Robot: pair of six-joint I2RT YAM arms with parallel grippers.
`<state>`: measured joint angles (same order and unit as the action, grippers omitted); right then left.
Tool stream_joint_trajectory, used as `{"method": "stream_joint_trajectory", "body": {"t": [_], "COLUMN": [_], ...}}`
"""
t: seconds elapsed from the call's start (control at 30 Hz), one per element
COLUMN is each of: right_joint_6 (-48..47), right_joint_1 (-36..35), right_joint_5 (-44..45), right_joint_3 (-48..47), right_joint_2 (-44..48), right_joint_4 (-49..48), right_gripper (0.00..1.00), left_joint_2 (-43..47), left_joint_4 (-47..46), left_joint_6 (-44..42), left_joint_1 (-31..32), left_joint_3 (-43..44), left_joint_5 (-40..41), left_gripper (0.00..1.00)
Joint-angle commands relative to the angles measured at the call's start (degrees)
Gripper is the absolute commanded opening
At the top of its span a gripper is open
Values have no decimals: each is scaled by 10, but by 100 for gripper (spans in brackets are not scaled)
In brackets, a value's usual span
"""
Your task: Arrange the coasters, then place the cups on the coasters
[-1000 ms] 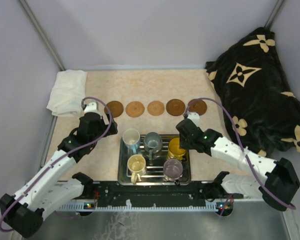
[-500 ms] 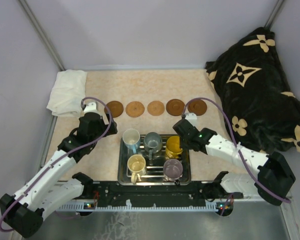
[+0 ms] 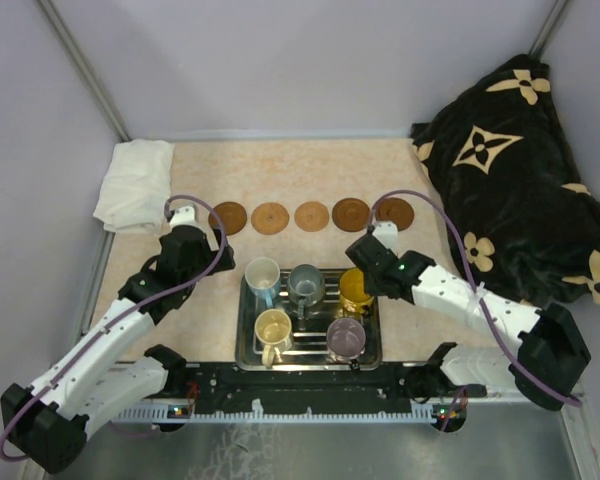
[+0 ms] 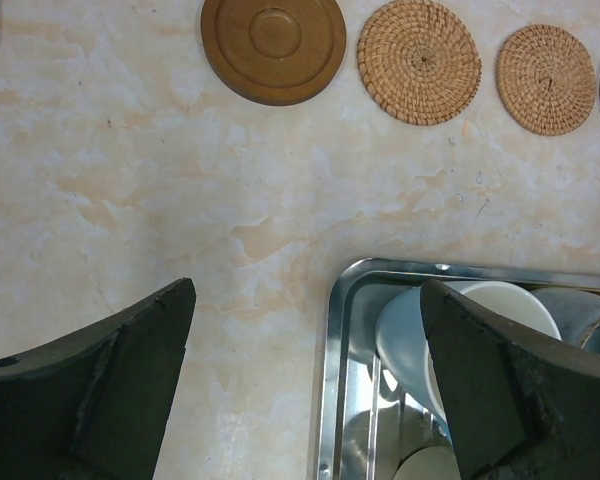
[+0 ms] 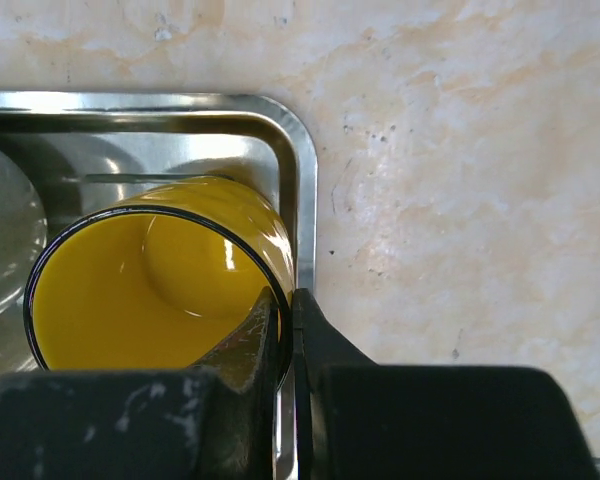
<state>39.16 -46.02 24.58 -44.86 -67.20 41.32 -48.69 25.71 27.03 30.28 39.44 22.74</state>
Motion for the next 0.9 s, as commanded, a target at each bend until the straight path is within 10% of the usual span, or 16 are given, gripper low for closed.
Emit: {"method": "stream_joint_trajectory", "body": {"t": [0.0, 0.27, 0.87], "right_joint_6": [-19, -77, -226], "right_joint_1": [-3, 17, 340], "right_joint_5": [65, 89, -118], "right_joint_3": [-91, -181, -385], "right_joint_2": [2, -33, -213], "right_joint_4": [7, 5, -46], "right_gripper": [0, 0, 0], "left_joint_2": [0, -1, -30], "left_joint_4": [-8, -6, -22], "left_joint_6": [0, -3, -3], "left_joint_1": [2, 2, 1], "left_joint_3": [-4, -1, 0], "left_joint_5": [7, 13, 24], "left_gripper": [100, 100, 100]}}
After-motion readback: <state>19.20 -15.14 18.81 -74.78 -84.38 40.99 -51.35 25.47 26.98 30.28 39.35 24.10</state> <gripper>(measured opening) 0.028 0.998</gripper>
